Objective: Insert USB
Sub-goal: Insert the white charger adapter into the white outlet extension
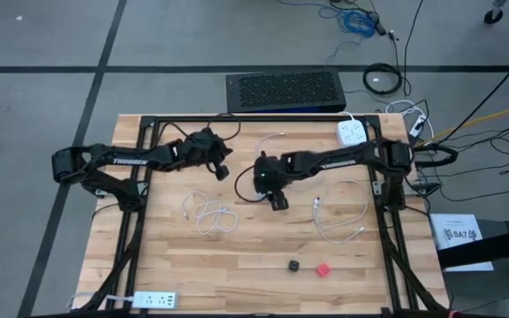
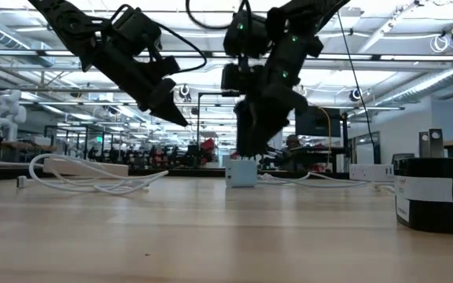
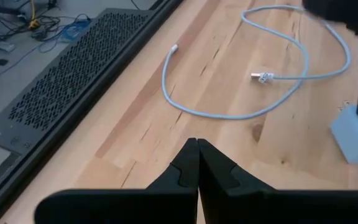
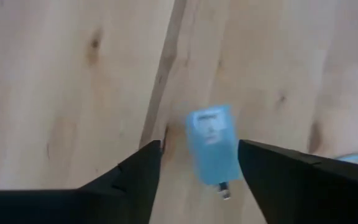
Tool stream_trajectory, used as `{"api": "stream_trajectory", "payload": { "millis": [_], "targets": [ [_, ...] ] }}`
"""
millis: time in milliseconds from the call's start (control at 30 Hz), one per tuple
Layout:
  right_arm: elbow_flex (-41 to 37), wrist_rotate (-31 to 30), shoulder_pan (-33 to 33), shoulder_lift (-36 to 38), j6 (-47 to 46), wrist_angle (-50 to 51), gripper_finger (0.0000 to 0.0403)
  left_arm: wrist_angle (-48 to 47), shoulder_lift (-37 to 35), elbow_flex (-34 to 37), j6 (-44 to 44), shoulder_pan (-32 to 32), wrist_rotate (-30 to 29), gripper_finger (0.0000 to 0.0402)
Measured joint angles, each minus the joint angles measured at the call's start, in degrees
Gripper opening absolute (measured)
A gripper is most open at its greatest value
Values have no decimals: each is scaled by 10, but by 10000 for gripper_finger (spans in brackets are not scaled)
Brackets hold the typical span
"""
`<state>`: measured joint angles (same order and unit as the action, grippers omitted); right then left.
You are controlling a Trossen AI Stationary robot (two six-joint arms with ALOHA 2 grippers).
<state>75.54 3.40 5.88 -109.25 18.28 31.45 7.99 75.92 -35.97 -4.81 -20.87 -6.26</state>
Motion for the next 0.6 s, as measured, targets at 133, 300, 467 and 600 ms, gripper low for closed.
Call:
{"api": "stream_trajectory", "payload": {
  "millis": [133, 300, 467, 600],
  "targets": [
    [0, -4, -4, -7, -1, 6, 149, 0, 0, 0, 0, 4, 0, 2],
    [0, -3, 1, -7, -5, -4, 79, 1, 0, 0, 0, 4, 0, 2],
    [2, -3, 5, -4, -138, 6, 48, 1, 0, 0, 0, 4, 0, 2],
    [33, 38, 9, -1, -280, 48, 77, 0, 0, 0, 24, 4, -3, 2]
  ]
}}
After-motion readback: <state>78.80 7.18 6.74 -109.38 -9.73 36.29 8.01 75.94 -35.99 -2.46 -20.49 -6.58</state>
